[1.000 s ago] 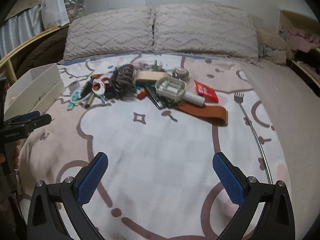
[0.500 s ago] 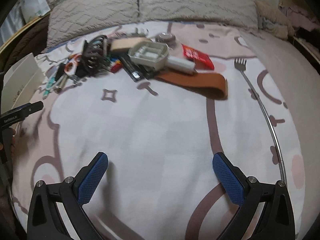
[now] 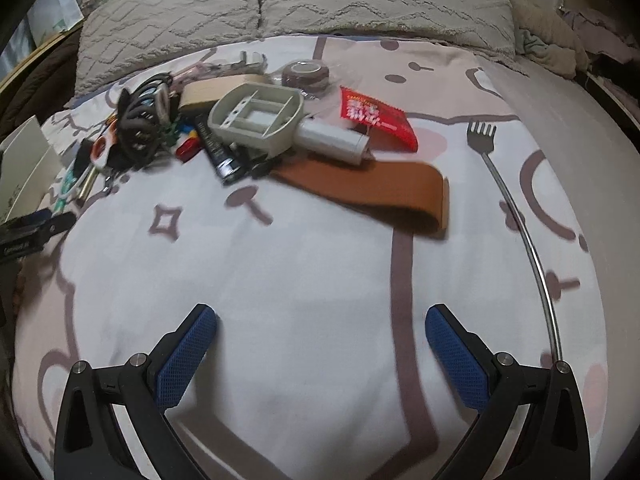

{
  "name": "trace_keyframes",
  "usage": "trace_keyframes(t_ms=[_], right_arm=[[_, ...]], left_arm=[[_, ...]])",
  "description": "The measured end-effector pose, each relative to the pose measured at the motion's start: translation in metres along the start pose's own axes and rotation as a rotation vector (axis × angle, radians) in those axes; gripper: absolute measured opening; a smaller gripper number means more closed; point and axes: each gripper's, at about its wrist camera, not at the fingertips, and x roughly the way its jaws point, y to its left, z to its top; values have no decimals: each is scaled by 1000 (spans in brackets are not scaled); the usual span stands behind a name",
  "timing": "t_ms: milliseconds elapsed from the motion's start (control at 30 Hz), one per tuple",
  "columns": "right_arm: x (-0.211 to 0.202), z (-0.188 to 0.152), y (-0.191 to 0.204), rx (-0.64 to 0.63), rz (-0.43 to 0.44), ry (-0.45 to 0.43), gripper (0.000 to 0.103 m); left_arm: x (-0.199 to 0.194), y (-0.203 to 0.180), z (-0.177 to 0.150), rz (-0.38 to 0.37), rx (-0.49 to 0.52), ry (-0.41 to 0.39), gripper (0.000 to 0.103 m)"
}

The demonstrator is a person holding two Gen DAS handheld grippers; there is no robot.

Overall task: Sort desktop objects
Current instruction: 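Move both tools toward the pile of items on the bed, then lower the left tool around the teal lighter while the right tool approaches the brown leather strap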

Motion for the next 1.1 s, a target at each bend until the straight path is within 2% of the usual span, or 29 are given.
trace_keyframes(t_ms=[200, 367, 600, 767, 1000, 1100], right_arm=[[16, 20, -18, 29, 1, -41, 103], [26, 34, -19, 6, -16, -45, 103], [39, 50, -23, -1, 7, -53, 103], [38, 46, -21, -5, -6, -90, 103], [37, 46, -16, -13, -32, -79, 103], [38, 46, -18, -11, -28, -81, 103]], left_arm=[[0, 2, -1, -12, -9, -12, 103], [1, 3, -1, -24, -20, -18, 103], [1, 5, 4, -32, -38, -32, 103], [-3, 13, 4, -33, -80, -72, 85], [-7, 18, 3, -28, -104, -102, 66], [-8, 15, 2, -27, -82, -113, 50]])
